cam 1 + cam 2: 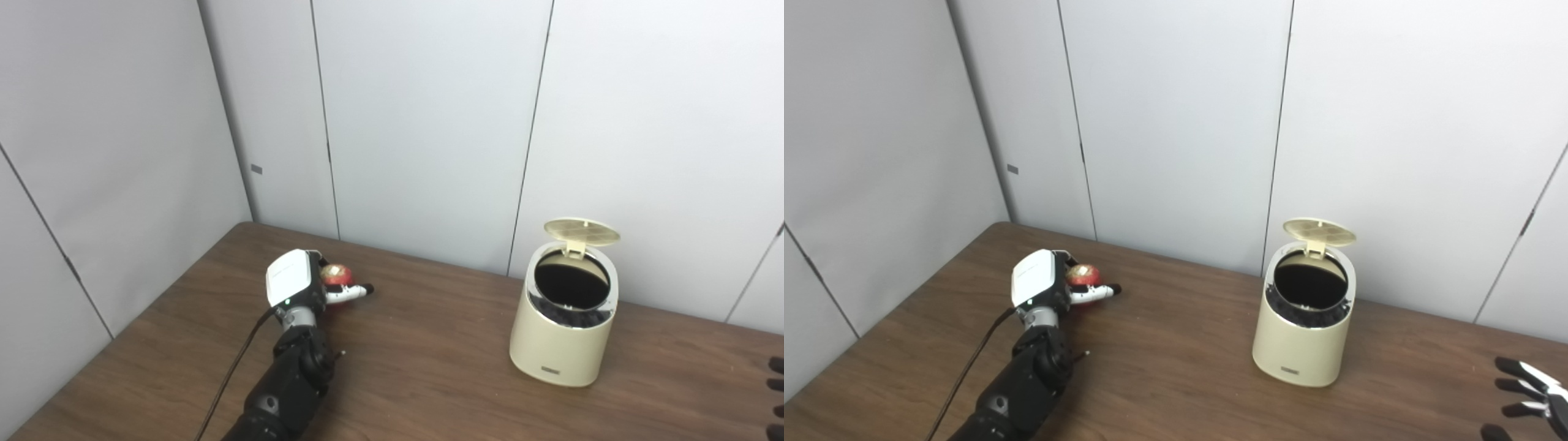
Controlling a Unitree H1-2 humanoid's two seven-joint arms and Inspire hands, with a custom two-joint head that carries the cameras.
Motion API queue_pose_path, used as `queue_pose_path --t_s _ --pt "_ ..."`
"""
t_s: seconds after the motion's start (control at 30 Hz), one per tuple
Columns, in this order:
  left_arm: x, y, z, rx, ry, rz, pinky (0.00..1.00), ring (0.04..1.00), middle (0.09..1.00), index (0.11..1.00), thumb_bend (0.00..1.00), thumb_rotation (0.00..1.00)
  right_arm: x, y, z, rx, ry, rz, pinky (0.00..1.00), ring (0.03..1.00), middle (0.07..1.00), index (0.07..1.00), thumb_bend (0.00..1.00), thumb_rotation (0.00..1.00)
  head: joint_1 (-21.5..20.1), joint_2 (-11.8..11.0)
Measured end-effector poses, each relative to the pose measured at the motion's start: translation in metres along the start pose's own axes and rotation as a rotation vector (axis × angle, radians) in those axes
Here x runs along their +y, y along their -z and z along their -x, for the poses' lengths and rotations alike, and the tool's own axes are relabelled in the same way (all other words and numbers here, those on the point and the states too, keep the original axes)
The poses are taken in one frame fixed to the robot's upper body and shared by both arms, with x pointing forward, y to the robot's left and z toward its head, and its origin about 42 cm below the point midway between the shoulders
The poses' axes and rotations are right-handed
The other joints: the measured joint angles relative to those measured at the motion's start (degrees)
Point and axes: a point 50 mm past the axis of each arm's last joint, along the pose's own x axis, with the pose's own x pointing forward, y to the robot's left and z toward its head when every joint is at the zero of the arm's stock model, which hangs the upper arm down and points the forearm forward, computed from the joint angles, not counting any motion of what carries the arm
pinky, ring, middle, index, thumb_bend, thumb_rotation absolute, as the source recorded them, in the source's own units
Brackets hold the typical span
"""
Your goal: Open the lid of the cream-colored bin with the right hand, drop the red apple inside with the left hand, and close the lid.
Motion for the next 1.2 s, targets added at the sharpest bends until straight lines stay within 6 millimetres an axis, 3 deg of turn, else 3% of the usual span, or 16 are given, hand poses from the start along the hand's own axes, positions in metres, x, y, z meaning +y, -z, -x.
queue_pose_path --t_s 0.2,0.33,0.37,0.4,0.43,0.6,0.7,0.77,0.87,0.9,0.93,1.03,1.2 --pt "0.001 0.0 0.004 -0.023 -0.004 0.02 0.08 0.134 0.211 0.482 0.52 0.04 0.0 0.0 0.0 0.004 -0.002 -0.001 0.47 0.645 0.708 0.688 0.64 0.89 -1.31 -0.35" --pt "0.014 -0.007 0.018 -0.069 -0.04 0.115 0.06 0.113 0.188 0.481 0.52 0.04 0.0 0.0 0.0 0.006 -0.005 -0.002 0.45 0.63 0.706 0.684 0.63 0.87 -2.37 -0.61" --pt "0.017 -0.011 0.021 -0.085 -0.048 0.147 0.07 0.128 0.21 0.481 0.52 0.04 0.001 0.0 0.0 0.007 -0.008 -0.003 0.46 0.635 0.706 0.685 0.62 0.87 -2.63 -0.7" --pt "0.021 -0.016 0.025 -0.101 -0.054 0.19 0.1 0.162 0.337 0.481 0.52 0.02 0.001 0.0 0.0 0.007 -0.01 -0.003 0.46 0.64 0.705 0.685 0.61 0.86 -2.81 -0.7" --pt "0.025 -0.02 0.029 -0.115 -0.06 0.226 0.13 0.204 0.37 0.494 0.52 0.01 0.001 0.0 0.0 0.008 -0.009 -0.005 0.47 0.646 0.706 0.685 0.59 0.84 -3.6 -0.7" --pt "0.04 -0.042 0.05 -0.214 -0.078 0.355 0.21 0.293 0.431 0.501 0.52 0.0 0.006 -0.006 0.001 -0.004 -0.01 -0.011 0.49 0.647 0.701 0.677 0.49 0.78 -5.97 -0.53" --pt "0.049 -0.047 0.058 -0.258 -0.072 0.436 0.28 0.347 0.458 0.496 0.52 0.0 0.009 -0.012 0.003 -0.025 -0.007 0.008 0.44 0.617 0.679 0.67 0.42 0.76 -7.03 -0.35" --pt "0.058 -0.049 0.063 -0.308 -0.073 0.501 0.31 0.394 0.472 0.494 0.51 0.0 0.011 -0.017 0.006 -0.029 0.006 0.013 0.42 0.604 0.664 0.665 0.36 0.71 -8.61 -0.26" --pt "0.066 -0.05 0.066 -0.365 -0.096 0.538 0.32 0.42 0.473 0.502 0.51 0.0 0.019 -0.027 0.013 -0.026 0.016 0.001 0.42 0.592 0.649 0.652 0.26 0.55 -10.28 -0.35" --pt "0.066 -0.051 0.067 -0.378 -0.099 0.541 0.32 0.418 0.473 0.503 0.51 0.0 0.022 -0.029 0.014 -0.023 0.017 0.002 0.42 0.593 0.646 0.645 0.23 0.46 -11.24 -0.61" --pt "0.066 -0.051 0.068 -0.388 -0.099 0.542 0.32 0.416 0.474 0.503 0.5 0.0 0.025 -0.031 0.015 -0.019 0.014 0.006 0.42 0.589 0.641 0.638 0.2 0.28 -11.95 -0.79" --pt "0.068 -0.049 0.073 -0.415 -0.092 0.545 0.32 0.416 0.474 0.503 0.5 0.0 0.03 -0.033 0.015 0.001 0.016 0.004 0.43 0.599 0.651 0.639 0.22 0.04 -13.79 -0.88" --pt "0.074 -0.053 0.075 -0.481 -0.093 0.573 0.32 0.418 0.471 0.506 0.5 0.0 0.033 -0.032 0.014 0.011 0.025 0.004 0.48 0.64 0.676 0.658 0.26 0.0 -16.16 -1.14"
